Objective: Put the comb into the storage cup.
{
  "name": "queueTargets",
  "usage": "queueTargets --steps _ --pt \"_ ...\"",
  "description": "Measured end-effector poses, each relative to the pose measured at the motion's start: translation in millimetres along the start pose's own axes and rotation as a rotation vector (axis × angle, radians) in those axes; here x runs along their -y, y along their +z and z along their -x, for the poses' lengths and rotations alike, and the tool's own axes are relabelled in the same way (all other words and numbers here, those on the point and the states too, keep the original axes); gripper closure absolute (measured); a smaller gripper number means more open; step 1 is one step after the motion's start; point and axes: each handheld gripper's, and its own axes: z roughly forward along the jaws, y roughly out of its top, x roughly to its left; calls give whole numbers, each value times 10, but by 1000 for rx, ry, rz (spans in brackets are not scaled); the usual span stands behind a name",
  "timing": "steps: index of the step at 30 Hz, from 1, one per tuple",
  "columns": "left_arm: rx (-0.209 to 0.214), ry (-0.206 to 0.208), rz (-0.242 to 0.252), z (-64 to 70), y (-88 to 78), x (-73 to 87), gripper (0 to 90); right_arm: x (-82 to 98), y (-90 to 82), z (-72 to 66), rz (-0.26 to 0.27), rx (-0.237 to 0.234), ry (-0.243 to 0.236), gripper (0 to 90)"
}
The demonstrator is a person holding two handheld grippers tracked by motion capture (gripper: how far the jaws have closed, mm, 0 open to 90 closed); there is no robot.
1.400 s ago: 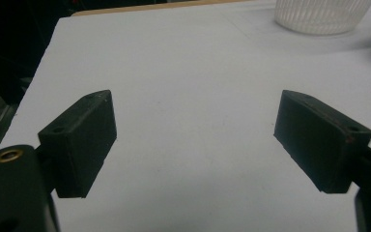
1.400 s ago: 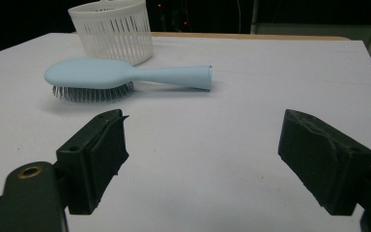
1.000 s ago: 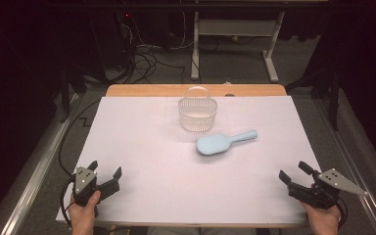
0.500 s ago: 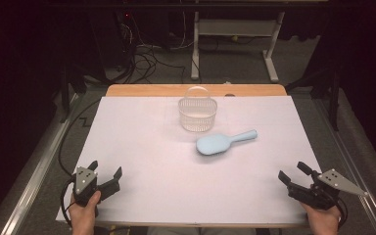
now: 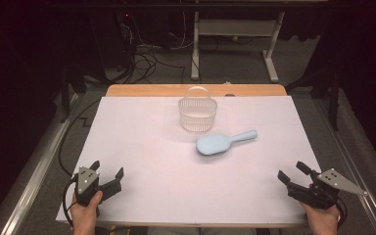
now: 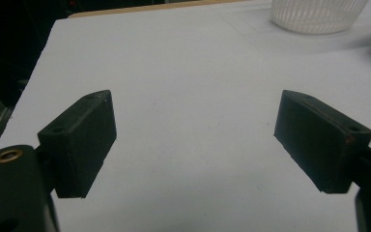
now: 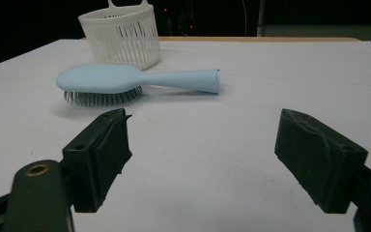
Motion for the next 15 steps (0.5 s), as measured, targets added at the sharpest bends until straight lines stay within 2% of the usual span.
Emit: queueTargets --steps 11,15 --pt "-2 10 1 13 7 -5 156 -14 28 -22 14 -22 3 217" --pt "-4 9 0 13 8 -5 156 -35 64 -46 14 -31 -9 224"
